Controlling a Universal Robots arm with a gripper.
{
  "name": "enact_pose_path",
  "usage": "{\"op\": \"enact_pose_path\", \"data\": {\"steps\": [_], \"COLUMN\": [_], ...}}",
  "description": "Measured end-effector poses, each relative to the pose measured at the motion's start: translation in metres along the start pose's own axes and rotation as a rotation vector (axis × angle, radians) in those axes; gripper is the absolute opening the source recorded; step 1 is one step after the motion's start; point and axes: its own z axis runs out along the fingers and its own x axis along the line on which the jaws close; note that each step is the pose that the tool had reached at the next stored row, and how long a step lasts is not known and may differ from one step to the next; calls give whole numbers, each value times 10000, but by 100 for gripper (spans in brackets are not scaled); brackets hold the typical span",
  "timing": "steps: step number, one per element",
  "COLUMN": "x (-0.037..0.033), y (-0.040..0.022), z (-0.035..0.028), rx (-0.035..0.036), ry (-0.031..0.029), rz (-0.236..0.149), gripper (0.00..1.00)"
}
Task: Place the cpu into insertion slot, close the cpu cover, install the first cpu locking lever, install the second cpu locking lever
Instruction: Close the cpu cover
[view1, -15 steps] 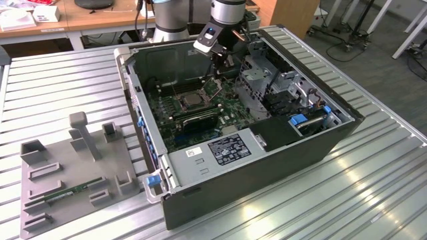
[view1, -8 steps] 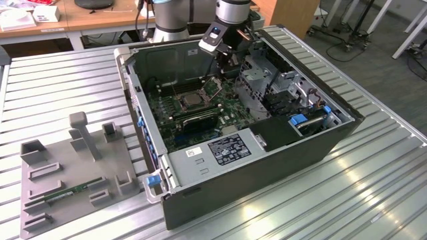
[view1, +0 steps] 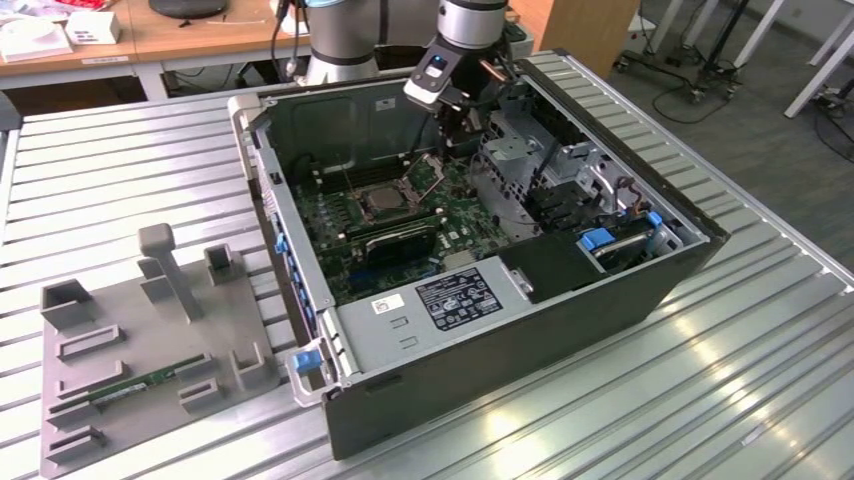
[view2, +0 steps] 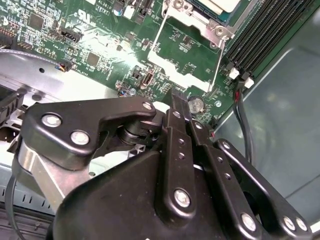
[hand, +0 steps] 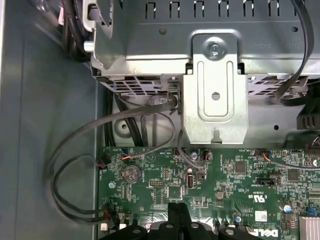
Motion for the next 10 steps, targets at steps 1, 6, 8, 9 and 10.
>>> {"op": "enact_pose_path", "data": {"steps": [1, 6, 8, 9, 10], "x": [0, -1, -2, -3, -3], "y": [3, 17, 18, 18, 19], "z": [7, 63, 98, 117, 135], "rx": [0, 0, 0, 0, 0], "ry": [-1, 0, 0, 0, -2], "rz": [0, 0, 2, 1, 0], "gripper": [11, 11, 11, 11, 11]}}
